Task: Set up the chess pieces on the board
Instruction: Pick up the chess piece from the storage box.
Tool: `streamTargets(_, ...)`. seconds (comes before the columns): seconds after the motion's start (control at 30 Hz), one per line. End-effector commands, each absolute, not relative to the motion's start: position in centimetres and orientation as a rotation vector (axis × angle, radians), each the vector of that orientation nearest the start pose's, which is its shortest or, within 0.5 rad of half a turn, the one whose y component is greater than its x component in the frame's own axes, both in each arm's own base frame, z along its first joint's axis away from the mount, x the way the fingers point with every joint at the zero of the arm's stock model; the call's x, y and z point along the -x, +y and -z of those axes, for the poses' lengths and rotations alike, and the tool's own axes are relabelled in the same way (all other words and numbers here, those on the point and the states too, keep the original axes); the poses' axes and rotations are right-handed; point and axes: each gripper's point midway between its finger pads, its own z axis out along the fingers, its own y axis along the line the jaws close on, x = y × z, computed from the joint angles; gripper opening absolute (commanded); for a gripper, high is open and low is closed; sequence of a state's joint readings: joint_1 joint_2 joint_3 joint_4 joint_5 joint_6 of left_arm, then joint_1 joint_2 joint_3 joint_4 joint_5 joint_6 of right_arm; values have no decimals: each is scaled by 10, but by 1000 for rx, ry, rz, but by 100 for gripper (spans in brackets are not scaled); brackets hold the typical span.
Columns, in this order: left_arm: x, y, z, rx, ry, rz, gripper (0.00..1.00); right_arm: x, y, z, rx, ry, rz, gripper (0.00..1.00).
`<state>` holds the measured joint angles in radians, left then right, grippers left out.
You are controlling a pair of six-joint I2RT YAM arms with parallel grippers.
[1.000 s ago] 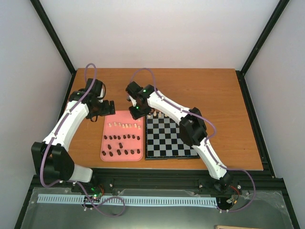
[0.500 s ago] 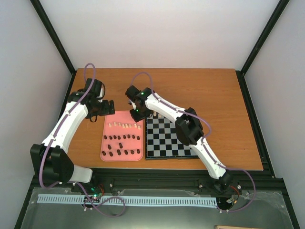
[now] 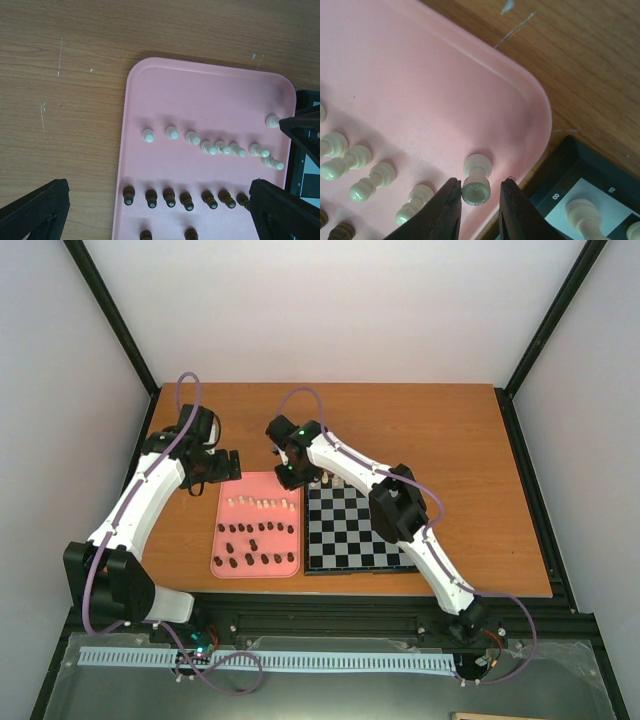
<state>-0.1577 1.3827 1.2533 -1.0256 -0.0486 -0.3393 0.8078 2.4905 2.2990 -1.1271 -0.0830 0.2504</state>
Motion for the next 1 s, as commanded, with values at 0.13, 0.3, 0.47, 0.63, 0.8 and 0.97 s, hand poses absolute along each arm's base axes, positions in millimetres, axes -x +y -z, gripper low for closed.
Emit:
streamTargets(0.13, -320, -40, -181, 252, 2694, 72, 100, -369, 405, -41, 847, 2840, -324, 17)
streamTargets(0.3, -320, -40, -179, 248, 2698, 66, 100, -366, 411, -45, 877, 2830, -379, 4)
streamTargets(0.47, -320, -40, -178, 248, 2700, 65, 100, -368, 414, -62, 884, 2788, -402, 3)
streamTargets(0.63, -319, -40, -177, 248, 2701, 66, 100, -374, 421, -112, 866, 2681, -469, 3)
streamTargets(0.8, -321, -39, -177, 246, 2701, 62, 100, -375, 414, -173, 823, 2588, -525, 3)
streamTargets(0.97, -325, -39, -177, 246, 2702, 56, 100, -389, 375, -212, 699, 2557, -444, 3)
